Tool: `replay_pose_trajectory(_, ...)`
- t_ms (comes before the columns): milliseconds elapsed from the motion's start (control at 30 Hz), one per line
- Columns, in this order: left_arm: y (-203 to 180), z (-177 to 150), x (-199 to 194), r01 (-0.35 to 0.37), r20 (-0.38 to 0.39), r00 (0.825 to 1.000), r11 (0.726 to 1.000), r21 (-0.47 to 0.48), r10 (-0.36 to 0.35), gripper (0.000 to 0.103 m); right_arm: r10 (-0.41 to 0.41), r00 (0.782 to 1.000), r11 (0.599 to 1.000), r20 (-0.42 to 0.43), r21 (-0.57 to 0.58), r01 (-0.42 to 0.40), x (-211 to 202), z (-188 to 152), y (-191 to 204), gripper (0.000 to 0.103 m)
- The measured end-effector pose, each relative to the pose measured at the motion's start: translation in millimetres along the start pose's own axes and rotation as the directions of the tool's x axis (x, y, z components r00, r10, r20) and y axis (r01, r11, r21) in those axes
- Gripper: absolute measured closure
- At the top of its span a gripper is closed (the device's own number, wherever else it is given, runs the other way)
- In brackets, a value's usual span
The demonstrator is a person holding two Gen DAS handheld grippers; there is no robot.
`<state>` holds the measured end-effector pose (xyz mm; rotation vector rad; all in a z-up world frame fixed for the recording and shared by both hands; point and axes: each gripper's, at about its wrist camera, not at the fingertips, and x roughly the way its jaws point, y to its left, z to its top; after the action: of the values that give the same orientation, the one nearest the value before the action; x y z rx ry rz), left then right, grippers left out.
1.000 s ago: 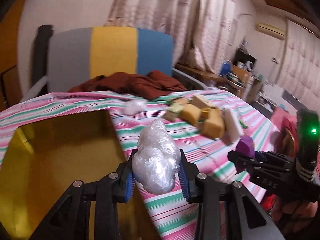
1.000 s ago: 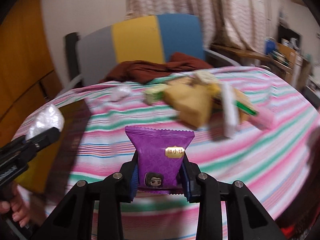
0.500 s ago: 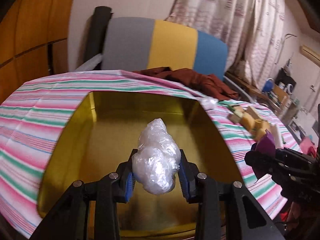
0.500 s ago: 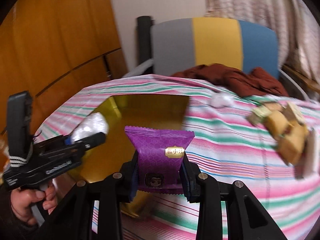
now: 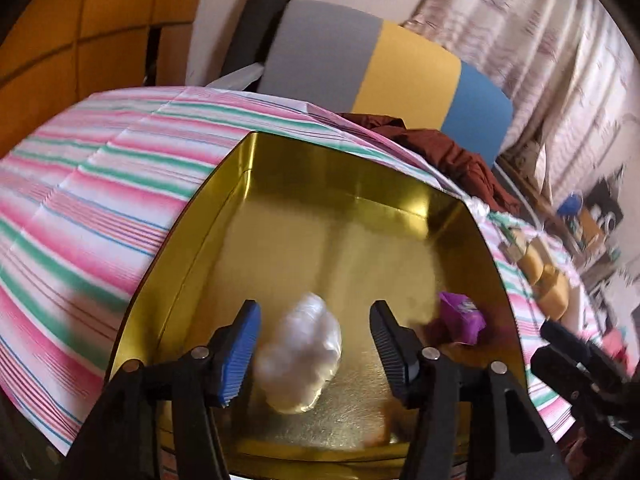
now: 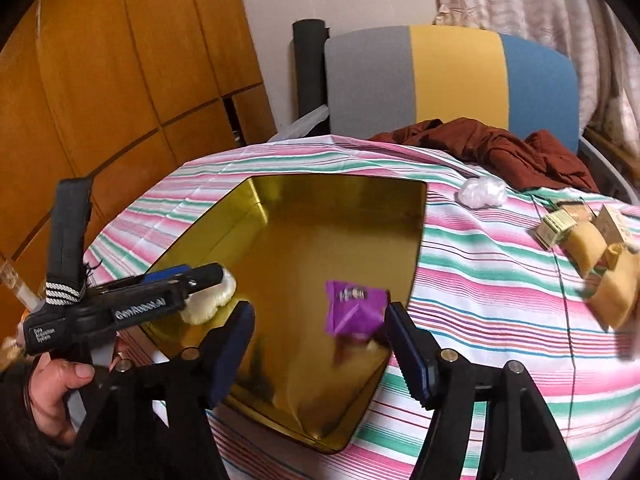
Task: Organize objects
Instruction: 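Carry the plastic bag and purple packet to the gold tray and release both, then withdraw both grippers from the tray toward the remaining items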
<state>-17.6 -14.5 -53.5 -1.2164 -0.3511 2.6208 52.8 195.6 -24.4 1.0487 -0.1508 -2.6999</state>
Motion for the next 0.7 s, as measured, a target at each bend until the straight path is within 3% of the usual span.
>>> replay_pose_trajectory(233,-4,1,-10,-0.019,0.036,0.999,1.0,-0.003,0.019,0.045,-0.003,1.0,0.999,0.008,0.054,0.003,-4,-2,-14,0.034)
replay_pose_trajectory(700,-33,-7,-9,0.063,-0.008,0.998,0.996,0.058,-0.062,0.045,-0.049,0.998,0.994,0.032,0.102,0.045,-13,-4,-32,0.033)
